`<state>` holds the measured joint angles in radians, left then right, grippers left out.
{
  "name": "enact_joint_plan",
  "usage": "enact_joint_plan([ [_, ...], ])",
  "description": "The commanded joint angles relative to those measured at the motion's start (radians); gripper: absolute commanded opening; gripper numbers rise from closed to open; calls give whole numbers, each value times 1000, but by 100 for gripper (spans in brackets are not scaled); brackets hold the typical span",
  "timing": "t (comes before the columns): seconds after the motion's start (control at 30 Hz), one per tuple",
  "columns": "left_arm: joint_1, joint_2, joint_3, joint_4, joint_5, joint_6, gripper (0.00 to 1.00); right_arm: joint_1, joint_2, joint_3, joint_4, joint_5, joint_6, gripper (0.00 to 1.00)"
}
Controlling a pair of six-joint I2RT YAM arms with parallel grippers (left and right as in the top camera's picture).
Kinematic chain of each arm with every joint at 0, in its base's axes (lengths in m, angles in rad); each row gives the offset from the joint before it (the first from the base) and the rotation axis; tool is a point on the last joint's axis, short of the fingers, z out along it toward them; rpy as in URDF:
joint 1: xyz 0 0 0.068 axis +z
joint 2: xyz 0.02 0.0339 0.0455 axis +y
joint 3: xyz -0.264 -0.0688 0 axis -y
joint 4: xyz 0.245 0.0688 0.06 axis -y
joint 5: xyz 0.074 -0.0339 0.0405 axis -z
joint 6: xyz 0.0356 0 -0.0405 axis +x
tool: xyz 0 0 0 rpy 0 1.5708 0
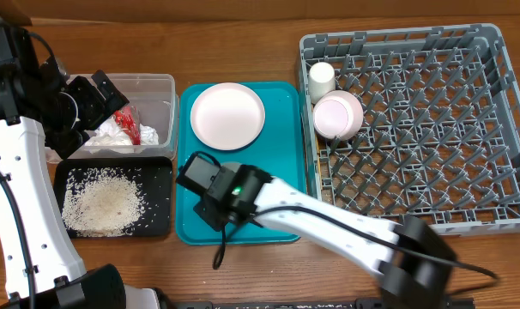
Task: Sort waste into correct bins and load items into the dishwasher
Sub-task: 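Lift the white bowl and carry it right into the rack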
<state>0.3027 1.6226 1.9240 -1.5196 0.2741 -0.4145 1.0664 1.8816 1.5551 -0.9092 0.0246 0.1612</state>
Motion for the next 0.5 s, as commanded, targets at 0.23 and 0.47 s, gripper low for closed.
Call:
enact_joint_plan([
  [0.23, -1, -1, 13, 2, 6, 18, 100, -276, -468, 56, -163, -328, 48, 4],
  [0.47, -1, -1, 13, 2, 6, 18, 100, -712, -559, 53, -243, -873, -63, 4],
])
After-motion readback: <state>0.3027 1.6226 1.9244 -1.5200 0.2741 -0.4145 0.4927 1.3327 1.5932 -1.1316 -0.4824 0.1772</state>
